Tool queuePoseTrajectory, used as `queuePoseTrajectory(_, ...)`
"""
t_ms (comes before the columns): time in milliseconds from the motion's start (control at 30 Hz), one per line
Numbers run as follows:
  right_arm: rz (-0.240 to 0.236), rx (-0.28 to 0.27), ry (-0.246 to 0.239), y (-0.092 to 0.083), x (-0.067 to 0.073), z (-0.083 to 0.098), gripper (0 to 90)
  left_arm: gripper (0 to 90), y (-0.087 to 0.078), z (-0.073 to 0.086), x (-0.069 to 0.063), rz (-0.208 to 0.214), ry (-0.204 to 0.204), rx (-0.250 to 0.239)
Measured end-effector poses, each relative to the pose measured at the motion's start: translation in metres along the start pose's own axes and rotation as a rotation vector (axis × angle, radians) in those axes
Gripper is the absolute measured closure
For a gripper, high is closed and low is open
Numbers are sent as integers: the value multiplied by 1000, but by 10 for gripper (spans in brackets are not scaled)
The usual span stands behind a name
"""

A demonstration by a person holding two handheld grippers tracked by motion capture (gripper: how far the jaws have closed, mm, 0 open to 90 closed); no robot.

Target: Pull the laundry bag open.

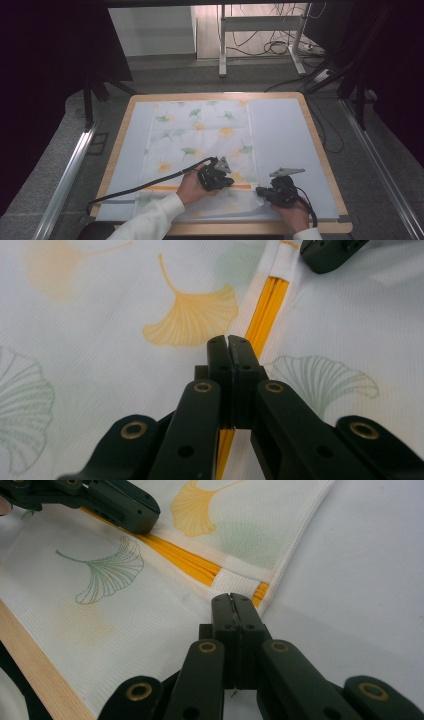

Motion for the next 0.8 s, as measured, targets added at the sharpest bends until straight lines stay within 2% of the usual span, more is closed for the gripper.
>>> queuePoseTrajectory(200,-1,0,0,0,0,0,899,900,-6,8,4,3,-32,-5)
queuePoseTrajectory(467,-6,0,6,0,0,0,899,900,-8,11,5,-7,-24,-2)
queuePoseTrajectory(800,-5,1,5,0,0,0,899,900,-13,18,8,-13,-41,3)
Point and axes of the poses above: each handheld gripper's, and its own axes: y roughly forward along the jaws, z roughly out of its underside, x roughly to its left, the point moved 8 cm from there along y, roughly forward along the jaws, and after that the axes turned 7 degrees about -z, right-handed, at the moved point
